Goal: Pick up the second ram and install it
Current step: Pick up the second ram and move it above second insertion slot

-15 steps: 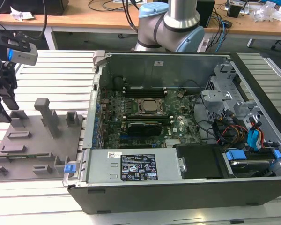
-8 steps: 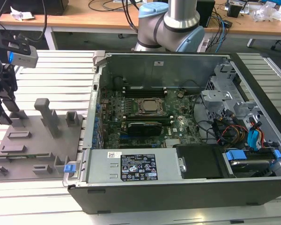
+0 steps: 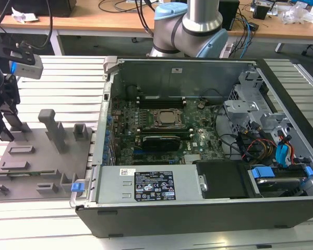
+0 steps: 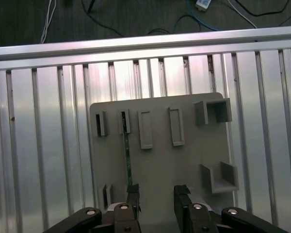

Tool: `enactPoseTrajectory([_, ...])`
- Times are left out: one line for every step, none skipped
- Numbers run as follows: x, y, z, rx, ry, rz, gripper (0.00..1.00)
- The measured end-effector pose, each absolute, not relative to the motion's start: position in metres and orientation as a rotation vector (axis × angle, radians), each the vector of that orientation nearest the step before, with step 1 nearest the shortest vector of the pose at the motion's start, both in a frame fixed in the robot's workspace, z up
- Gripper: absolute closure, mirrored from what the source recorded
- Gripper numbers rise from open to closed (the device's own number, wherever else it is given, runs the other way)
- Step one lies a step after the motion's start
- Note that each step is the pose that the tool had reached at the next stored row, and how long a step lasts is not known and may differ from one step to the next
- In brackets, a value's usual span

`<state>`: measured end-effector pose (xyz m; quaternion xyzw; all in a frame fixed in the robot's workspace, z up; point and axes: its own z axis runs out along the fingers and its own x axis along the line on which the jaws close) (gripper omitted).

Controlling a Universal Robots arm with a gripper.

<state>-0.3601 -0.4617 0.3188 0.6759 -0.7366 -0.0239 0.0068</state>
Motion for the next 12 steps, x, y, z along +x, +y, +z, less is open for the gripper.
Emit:
enactPoseTrajectory([-0.3601, -0.4621, 0.3176, 2.115, -2.303, -0.075, 0.58])
enactPoseTrajectory([-0.3601, -0.4625, 0.3163, 2.116, -2.303, -0.075, 0.58])
enactPoseTrajectory([-0.3601, -0.4630, 0.3152, 2.116, -2.302, -0.075, 0.58])
enactPoseTrajectory([-0.3602, -0.4633, 0.3143, 2.117, -2.302, -0.075, 0.58])
enactPoseTrajectory([-0.3602, -0.4635, 0.3135, 2.117, -2.301, -0.075, 0.58])
enactPoseTrajectory([-0.3601, -0.4638, 0.3130, 2.117, -2.301, -0.075, 0.58])
enactPoseTrajectory([-0.3601, -0.4642, 0.3117, 2.118, -2.301, -0.075, 0.58])
enactPoseTrajectory([-0.3602, -0.4645, 0.3109, 2.118, -2.300, -0.075, 0.58])
enactPoseTrajectory([-0.3601, -0.4646, 0.3105, 2.118, -2.300, -0.075, 0.58])
enactPoseTrajectory([-0.3601, -0.4648, 0.3099, 2.119, -2.300, -0.075, 0.58])
enactPoseTrajectory([-0.3602, -0.4649, 0.3095, 2.119, -2.300, -0.075, 0.58])
enactPoseTrajectory([-0.3602, -0.4651, 0.3088, 2.119, -2.299, -0.075, 0.58])
